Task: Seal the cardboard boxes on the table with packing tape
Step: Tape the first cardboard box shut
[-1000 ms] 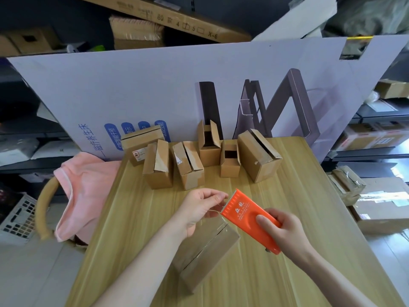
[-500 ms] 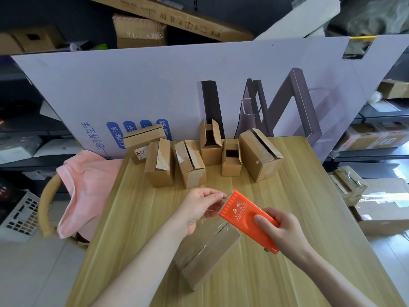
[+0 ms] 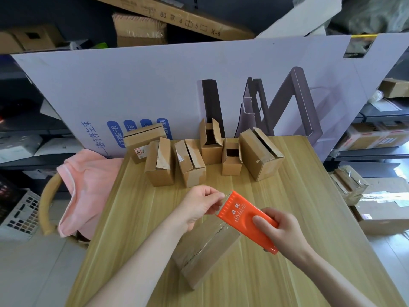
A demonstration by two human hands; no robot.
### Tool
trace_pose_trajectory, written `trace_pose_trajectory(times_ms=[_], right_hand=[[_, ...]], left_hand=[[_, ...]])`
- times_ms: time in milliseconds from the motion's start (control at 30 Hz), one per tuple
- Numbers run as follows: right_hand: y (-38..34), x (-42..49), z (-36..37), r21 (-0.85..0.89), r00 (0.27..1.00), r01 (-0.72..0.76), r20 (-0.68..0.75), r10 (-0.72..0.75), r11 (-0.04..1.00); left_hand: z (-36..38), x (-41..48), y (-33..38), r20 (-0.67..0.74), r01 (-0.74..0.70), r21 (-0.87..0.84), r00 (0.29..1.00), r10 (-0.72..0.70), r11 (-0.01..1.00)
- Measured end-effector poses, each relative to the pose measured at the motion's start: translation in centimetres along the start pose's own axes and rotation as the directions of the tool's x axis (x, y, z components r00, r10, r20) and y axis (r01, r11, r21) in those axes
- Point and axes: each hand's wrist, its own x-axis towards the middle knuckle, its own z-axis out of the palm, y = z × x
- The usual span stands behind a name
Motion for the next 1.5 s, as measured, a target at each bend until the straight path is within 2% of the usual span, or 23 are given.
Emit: trace_pose_trajectory(times_ms=[133,300,433,700,867,1100,1300,1500], right_hand=[[-0.2,0.0,0.0,0.012,1.0,0.006,0.007,-0.006,1.0],[-0.1,-0.1,-0.1,0.007,1.0,0.0,0.005,0.0,1.0],[0.0,-0.1,0.0,0.012,1.0,-0.004,0.004,0.004,1.0],[-0.1,-0.1,0.4,0.026,1.0,-0.013,0.016,0.012,1.0],[-0.2,0.0,0.9,-0.105,0.998,0.034,-0.043,-0.038,0.994],[-0.8,0.3,1.4,-0.248,0.995,-0.001,-0.094,-0.023,0.969],[-1.9,0.8,1.3,-0.369,0.993,-0.031,-0.119,-0.014,0.929],[-2.3,0.9,0.5,-0.407,0.992,-0.104,-0.111,0.063,0.908]], left_hand=[[-0.2,0.0,0.0,0.067,0.037,0.0,0.997,-0.037,0.999],[-0.5,-0.1,0.1,0.126,0.123,-0.161,0.987,-0.103,0.979],[-0.8,-0.2,-0.1,0.141,0.119,-0.142,0.985,-0.098,0.983],[-0.8,0.1,-0.8,-0.014,0.028,-0.033,1.0,-0.028,0.999],[-0.3,0.4,-1.0,-0.138,-0.008,0.053,0.99,0.015,0.999],[-0.2,1.6,-1.3,-0.265,0.023,0.176,0.964,0.025,0.984],[0.1,3.1,-1.2,-0.311,0.068,0.2,0.95,-0.003,0.977],[1.3,4.2,-1.2,-0.301,0.088,0.24,0.953,-0.012,0.967]])
